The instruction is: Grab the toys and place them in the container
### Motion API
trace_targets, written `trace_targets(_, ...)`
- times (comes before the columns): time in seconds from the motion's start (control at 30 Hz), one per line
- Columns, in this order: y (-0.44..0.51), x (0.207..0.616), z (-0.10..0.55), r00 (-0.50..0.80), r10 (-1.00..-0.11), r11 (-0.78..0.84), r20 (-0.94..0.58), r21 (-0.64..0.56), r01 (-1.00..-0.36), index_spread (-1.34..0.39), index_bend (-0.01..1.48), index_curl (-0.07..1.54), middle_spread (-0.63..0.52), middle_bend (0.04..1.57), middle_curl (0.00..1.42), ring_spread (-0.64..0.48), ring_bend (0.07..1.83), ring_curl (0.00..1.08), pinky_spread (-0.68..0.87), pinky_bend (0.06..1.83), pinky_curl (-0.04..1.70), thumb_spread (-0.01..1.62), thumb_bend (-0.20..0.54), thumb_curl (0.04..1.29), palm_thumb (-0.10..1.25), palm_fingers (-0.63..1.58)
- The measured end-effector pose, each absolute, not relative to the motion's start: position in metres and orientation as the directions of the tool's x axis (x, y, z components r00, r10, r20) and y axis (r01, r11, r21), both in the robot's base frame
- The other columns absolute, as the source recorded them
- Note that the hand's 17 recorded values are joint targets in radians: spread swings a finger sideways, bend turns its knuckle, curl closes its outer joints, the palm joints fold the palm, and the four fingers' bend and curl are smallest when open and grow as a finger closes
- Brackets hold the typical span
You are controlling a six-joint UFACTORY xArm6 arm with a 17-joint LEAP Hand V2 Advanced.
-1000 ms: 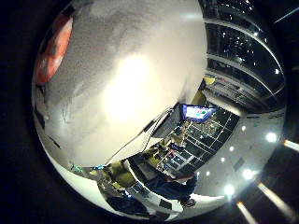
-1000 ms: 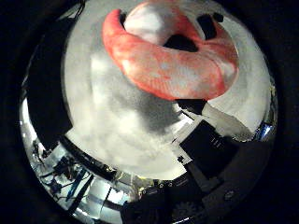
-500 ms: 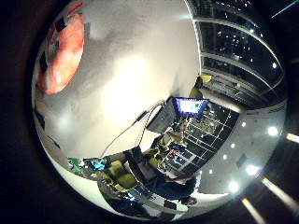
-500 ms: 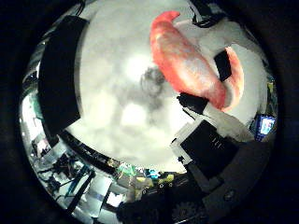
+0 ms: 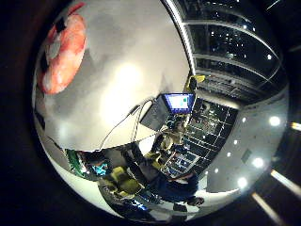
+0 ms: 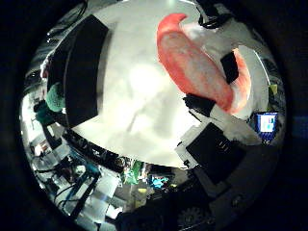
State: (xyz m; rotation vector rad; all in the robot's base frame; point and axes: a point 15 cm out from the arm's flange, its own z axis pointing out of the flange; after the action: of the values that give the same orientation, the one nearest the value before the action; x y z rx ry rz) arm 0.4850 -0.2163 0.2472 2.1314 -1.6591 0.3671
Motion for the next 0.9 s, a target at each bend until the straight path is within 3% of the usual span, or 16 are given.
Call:
trace_targets(0.6,0.018,0.455,0.304,0.402,-0.863,-0.394,0.307,0.091,-0.915,-0.40,1.20,0.62,-0.37,0.54,0.45,-0.11,0.18,0.11,0.31,0.19,0.19,0.87,-0.022,0.49,1.04,0.50)
trace_targets(0.9,0.167,0.470,0.321,0.486,-0.839,-0.505,0.245,-0.020,-0.863,-0.41,1.16,0.61,-0.40,0.56,0.46,-0.16,0.19,0.13,0.29,0.19,0.17,0.88,-0.022,0.48,1.03,0.55)
